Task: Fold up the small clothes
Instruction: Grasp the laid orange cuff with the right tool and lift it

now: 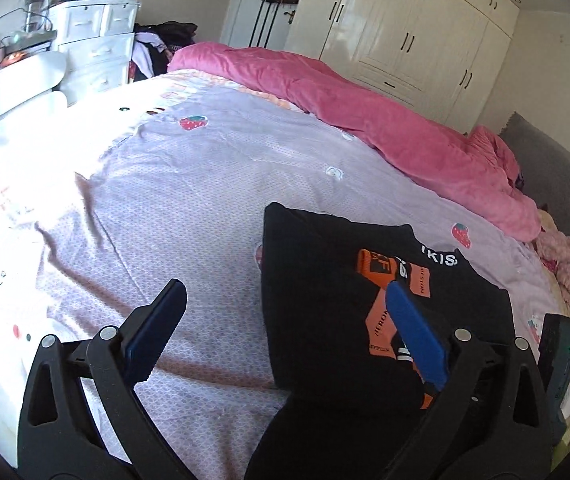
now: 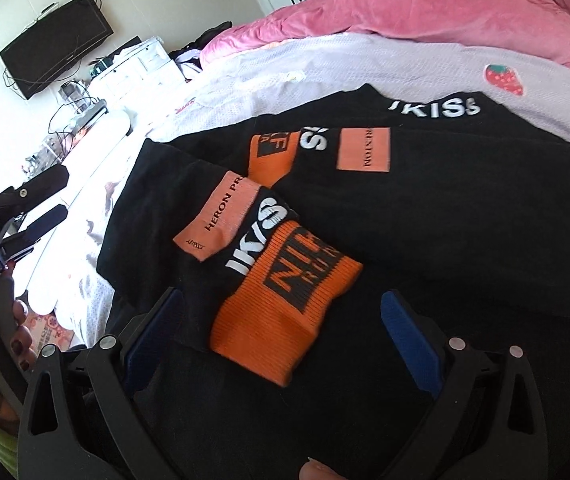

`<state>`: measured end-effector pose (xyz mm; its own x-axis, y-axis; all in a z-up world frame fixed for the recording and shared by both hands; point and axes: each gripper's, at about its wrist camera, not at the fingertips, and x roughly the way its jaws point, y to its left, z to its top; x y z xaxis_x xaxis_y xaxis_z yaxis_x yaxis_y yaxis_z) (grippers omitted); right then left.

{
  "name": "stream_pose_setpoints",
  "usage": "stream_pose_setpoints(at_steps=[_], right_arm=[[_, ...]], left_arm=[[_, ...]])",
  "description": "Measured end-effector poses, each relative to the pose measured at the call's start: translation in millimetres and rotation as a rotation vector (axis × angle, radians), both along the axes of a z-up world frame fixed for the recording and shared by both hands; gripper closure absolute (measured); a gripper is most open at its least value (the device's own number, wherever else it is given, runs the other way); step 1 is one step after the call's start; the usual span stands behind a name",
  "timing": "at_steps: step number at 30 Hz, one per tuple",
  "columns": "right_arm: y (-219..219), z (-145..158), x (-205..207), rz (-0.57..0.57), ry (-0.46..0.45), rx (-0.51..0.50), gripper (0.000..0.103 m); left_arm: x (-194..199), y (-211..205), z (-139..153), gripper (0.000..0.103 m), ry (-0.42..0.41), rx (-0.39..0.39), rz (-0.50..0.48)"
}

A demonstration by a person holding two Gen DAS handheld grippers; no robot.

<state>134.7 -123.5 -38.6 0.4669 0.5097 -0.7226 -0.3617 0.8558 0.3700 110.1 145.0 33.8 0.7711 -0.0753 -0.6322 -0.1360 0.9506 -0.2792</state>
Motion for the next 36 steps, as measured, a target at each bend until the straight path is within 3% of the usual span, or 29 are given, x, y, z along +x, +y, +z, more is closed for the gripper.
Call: stream_pose_setpoints(at_steps=[4, 6, 7, 9, 18, 25, 29, 36], right_arm=[[6.9, -8.9, 8.6, -0.003, 0.005, 0.024, 0.036], [7.6, -9.9, 10.8, 0.006, 0.004, 0.047, 0.057], [9.2, -8.0, 10.0, 0.02, -0.007, 0.055, 0.062], [10.9, -0.7, 7.2, 0.035, -0.053, 0.052, 0.086], [-1.8, 54.1, 12.1, 0.045, -0.239, 0.095, 0.09], [-67.7, 107.7, 25.5, -0.133, -0.401, 0.042, 0.09], [-109.9, 106.2, 30.8, -0.257, -0.403, -0.057, 0.09], [-134.7, 70.9, 31.0, -0.292, -0.313, -0.124, 0.09]], left_arm=[[-3.0, 12.3, -0.8, 0.01, -0.008, -0.033, 0.032], [-2.6, 12.0, -1.4, 0.01, -0.012, -0.039, 0.029], [-1.6, 11.0, -1.9, 0.01, -0.011, -0.042, 0.024], [0.0, 8.0, -4.4, 0.01, -0.002, -0.038, 0.023], [0.9, 0.2, -4.6, 0.01, -0.001, -0.032, 0.002], [5.0, -4.7, -11.3, 0.01, 0.018, -0.033, -0.013], [7.8, -14.2, -14.7, 0.01, 0.032, -0.022, -0.043], [11.3, -32.4, -19.4, 0.009, 0.055, 0.015, -0.091]])
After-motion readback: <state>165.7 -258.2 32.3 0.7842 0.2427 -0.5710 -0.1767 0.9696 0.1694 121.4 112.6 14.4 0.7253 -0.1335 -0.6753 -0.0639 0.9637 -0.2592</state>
